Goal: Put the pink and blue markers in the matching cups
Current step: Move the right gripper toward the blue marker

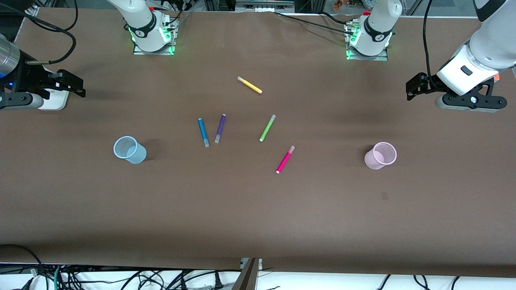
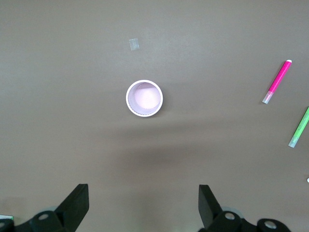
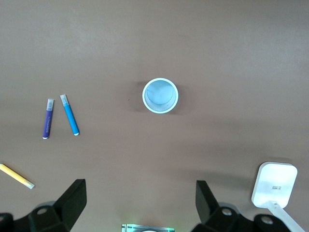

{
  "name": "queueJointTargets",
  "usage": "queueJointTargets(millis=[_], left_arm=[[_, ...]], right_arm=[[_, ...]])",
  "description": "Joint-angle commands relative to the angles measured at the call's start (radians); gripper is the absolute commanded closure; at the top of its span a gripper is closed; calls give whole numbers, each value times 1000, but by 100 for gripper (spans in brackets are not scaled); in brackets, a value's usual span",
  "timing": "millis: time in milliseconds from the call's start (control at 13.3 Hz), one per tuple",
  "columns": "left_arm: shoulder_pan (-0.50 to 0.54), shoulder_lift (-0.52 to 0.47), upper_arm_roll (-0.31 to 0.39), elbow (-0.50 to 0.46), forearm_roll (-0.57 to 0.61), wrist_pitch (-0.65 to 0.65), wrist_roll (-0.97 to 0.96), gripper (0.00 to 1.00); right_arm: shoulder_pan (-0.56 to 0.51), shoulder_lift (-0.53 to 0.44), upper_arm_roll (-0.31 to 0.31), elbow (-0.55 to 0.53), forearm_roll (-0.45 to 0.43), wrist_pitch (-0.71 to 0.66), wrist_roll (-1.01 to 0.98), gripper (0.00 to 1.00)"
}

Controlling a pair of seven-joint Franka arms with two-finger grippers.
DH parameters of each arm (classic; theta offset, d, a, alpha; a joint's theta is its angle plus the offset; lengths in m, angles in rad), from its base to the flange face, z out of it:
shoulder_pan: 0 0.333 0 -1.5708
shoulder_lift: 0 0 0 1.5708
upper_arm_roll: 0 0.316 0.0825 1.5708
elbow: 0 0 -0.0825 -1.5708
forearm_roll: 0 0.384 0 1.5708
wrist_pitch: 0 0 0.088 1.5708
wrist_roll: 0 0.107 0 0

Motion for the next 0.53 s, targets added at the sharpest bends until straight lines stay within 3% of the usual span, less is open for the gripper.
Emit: queueJointTargets(millis=[0, 451], left_arm=[[6, 9, -3, 26, 2, -21, 2, 0], [7, 9, -1, 28, 0, -21, 2, 0]], right_arm=[[-10, 9, 6, 28, -8, -23, 0, 0], [-13, 26, 6, 28, -10, -15, -9, 0]])
